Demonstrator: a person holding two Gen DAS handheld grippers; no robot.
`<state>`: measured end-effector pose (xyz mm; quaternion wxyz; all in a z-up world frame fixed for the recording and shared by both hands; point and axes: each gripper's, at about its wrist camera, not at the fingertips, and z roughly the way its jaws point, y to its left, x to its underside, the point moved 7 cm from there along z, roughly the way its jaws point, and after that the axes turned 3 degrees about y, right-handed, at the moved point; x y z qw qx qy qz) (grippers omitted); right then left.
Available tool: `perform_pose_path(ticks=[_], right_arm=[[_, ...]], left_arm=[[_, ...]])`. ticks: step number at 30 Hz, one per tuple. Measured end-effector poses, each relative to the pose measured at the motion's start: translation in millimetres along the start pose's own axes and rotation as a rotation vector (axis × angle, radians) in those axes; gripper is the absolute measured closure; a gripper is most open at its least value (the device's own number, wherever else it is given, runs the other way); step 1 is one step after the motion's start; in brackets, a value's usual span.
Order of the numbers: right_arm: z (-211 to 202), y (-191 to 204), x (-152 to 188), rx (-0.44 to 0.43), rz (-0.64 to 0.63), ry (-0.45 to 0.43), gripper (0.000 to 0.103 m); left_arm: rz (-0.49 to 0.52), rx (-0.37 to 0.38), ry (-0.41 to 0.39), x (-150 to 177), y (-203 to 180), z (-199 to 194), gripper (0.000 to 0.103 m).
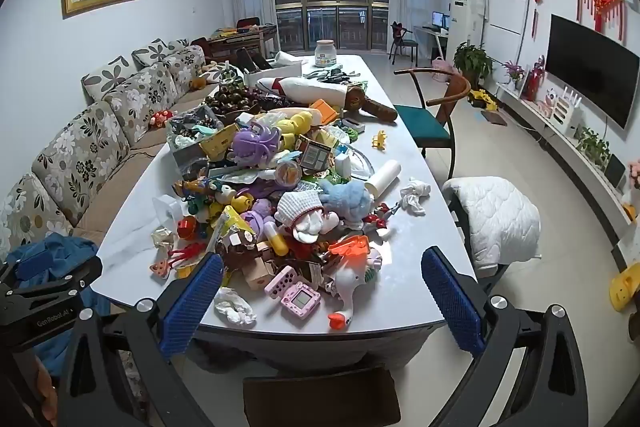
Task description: Collect trash
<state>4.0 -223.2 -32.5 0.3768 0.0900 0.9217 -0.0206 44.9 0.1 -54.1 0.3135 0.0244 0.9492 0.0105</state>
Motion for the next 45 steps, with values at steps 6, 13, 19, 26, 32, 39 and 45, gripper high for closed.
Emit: perform_pose_path(ticks=[6, 13, 19, 26, 32, 39, 45], right_arm=[[-1.0, 0.0, 0.1, 0.000, -0.001, -0.005, 0.005], [-1.5, -0.9, 0.6, 0.000, 0.001, -0.007, 0.005], [-0.4, -0.8, 0.8, -0.001, -0.002, -0.008, 0.005], [-0.7, -1.7, 0.8, -0.003, 0.000, -0.005, 0.005], [-0.7, -2.0, 0.7, -0.002, -0.001, -0.005, 0.005], [-0.6, -1.7, 0.2, -0.003, -0.001, -0.005, 0.005], [-0.7, -2.2, 0.4, -0.003, 0.001, -0.003, 0.005]], left_arm=[[0.000, 0.003, -0.009, -0.4, -0.1, -0.4, 0.010], [-0.001, 0.001, -0.010, -0.4, 0.1, -0.5, 0.010], [-0.001, 0.001, -0.011, -0.5, 0.7, -0.7, 0.010], [0.000, -0.003, -0.010, -0.6, 0.8, -0.4, 0.010], [0.001, -0.003, -0.010, -0.7, 1.0, -0.5, 0.010], [0.000, -0.004, -0.011, -0.6, 0.9, -0.5, 0.010], [0.001, -0.004, -0.011, -0.6, 0.7, -0.5, 0.010]])
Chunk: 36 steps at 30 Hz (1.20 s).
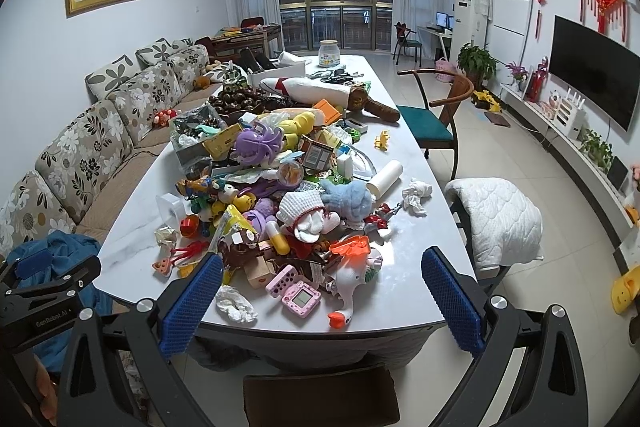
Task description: Collect trash
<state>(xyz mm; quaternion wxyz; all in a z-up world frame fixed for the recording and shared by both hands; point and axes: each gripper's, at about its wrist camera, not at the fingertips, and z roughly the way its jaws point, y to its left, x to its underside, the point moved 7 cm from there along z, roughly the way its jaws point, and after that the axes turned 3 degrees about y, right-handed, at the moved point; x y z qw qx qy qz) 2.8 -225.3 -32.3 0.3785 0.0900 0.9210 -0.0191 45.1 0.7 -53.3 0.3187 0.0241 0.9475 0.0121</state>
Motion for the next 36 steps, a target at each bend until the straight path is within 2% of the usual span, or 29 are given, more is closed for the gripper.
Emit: perform_pose_path(ticks=[36], right_arm=[[-3.6, -2.8, 0.4, 0.001, 0.000, 0.001, 0.005]], left_arm=[[-0.001, 0.000, 0.002, 2.5, 0.4, 0.2, 0.010]])
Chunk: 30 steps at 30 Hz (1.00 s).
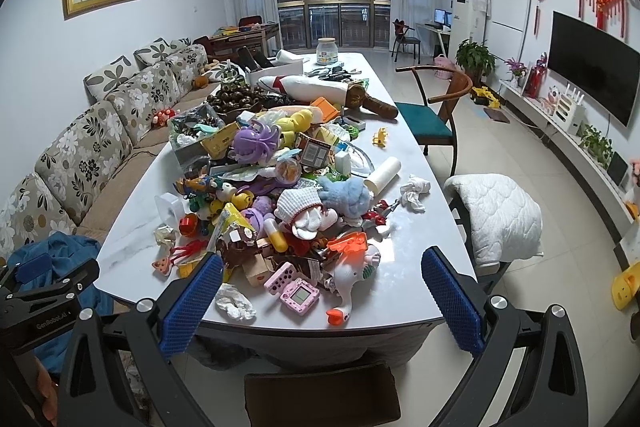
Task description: Collect trash
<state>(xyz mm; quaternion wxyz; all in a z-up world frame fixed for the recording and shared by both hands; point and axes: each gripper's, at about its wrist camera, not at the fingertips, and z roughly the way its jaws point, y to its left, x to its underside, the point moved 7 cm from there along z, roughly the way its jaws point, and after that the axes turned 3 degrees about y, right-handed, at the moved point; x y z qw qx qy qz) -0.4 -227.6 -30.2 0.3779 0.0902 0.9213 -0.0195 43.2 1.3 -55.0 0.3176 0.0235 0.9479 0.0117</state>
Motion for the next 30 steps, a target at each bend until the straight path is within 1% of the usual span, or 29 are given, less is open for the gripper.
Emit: perform_pose_path(ticks=[18, 19, 21, 25, 27, 28, 30], right_arm=[[0.4, -7.7, 5.3, -0.006, 0.004, 0.007, 0.005], [0.2, -7.3, 5.1, -0.007, 0.004, 0.010, 0.005], [1.9, -10.8, 8.9, -0.008, 0.005, 0.017, 0.005], [16.0, -24.8, 24.1, -0.021, 0.001, 0.054, 0.005], [29.2, -34.4, 32.1, -0.037, -0.016, 0.071, 0.005], [35.9, -34.6, 38.1, -0.048, -0.037, 0.075, 0.005], [47.6, -32.8, 47.1, -0.056, -0.076, 0.084, 0.005]], left_arm=[[-0.002, 0.007, 0.003, -0.1, 4.9, 0.5, 0.010], [-0.006, 0.010, 0.004, 9.8, 5.1, -5.2, 0.010], [-0.013, 0.005, 0.007, 17.0, 4.3, -5.7, 0.010], [-0.039, -0.035, 0.041, 35.4, 11.2, 0.3, 0.010], [-0.062, -0.066, 0.063, 45.3, 16.4, 6.1, 0.010], [-0.077, -0.086, 0.070, 53.9, 20.7, 8.7, 0.010], [-0.089, -0.112, 0.075, 57.5, 21.1, 14.5, 0.010]])
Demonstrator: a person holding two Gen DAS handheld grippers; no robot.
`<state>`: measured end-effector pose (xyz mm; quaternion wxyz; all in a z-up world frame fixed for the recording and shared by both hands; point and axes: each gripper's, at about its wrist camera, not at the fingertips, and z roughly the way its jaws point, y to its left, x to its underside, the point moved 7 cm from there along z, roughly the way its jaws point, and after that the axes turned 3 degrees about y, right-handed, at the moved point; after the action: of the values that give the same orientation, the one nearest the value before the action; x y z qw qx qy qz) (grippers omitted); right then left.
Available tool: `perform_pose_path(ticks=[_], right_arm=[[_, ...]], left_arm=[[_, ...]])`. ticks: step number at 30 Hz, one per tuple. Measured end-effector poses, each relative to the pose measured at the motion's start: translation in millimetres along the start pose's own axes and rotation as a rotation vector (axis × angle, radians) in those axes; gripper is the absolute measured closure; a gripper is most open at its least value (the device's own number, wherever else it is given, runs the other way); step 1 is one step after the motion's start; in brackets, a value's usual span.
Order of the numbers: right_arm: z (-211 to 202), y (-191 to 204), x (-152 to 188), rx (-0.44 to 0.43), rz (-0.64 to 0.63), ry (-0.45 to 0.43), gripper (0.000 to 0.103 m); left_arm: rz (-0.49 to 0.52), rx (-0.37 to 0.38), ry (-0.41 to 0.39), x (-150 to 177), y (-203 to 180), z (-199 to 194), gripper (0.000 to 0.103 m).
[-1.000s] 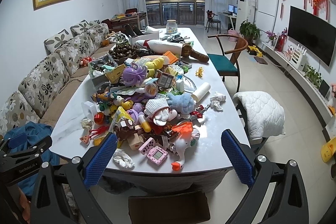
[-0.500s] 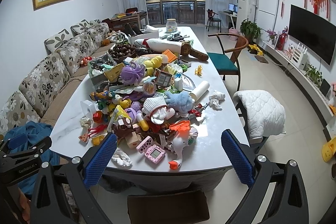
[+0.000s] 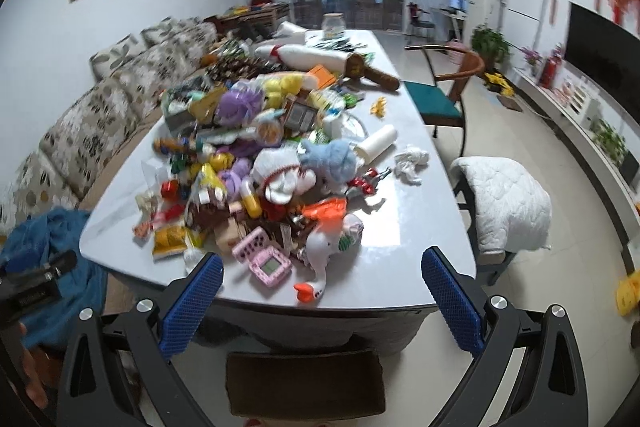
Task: Collect trash
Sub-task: 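Grasp the white crumpled tissue with the left tool while the right tool grasps the white-orange toy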
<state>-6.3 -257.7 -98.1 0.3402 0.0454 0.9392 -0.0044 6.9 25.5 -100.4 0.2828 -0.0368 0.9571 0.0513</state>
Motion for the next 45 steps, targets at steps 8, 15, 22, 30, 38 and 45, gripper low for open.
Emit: perform_pose_path(ticks=[8, 15, 22, 30, 38, 45], right_arm=[[36.9, -8.2, 45.1, -0.036, -0.014, 0.101, 0.005], [50.4, -12.4, 56.6, -0.004, -0.052, 0.112, 0.005], [89.5, -0.5, 41.5, -0.079, 0.019, 0.123, 0.006], [163.8, -27.8, 6.5, -0.129, 0.309, 0.190, 0.011], [217.0, -48.0, -11.2, -0.182, 0.588, 0.299, 0.026], [195.9, -65.0, -18.2, -0.200, 0.645, 0.282, 0.029]], left_arm=[[-0.020, -0.054, 0.103, 30.3, -3.3, 35.5, 0.010], [-0.012, -0.047, 0.124, 34.0, -14.9, 45.1, 0.010], [0.013, 0.028, 0.108, 38.7, -29.7, 63.8, 0.010], [0.039, 0.088, 0.181, 61.6, -15.2, 88.7, 0.010], [0.040, 0.070, 0.207, 64.8, 18.7, 98.2, 0.010], [0.074, 0.087, 0.197, 52.3, 15.9, 101.6, 0.010]])
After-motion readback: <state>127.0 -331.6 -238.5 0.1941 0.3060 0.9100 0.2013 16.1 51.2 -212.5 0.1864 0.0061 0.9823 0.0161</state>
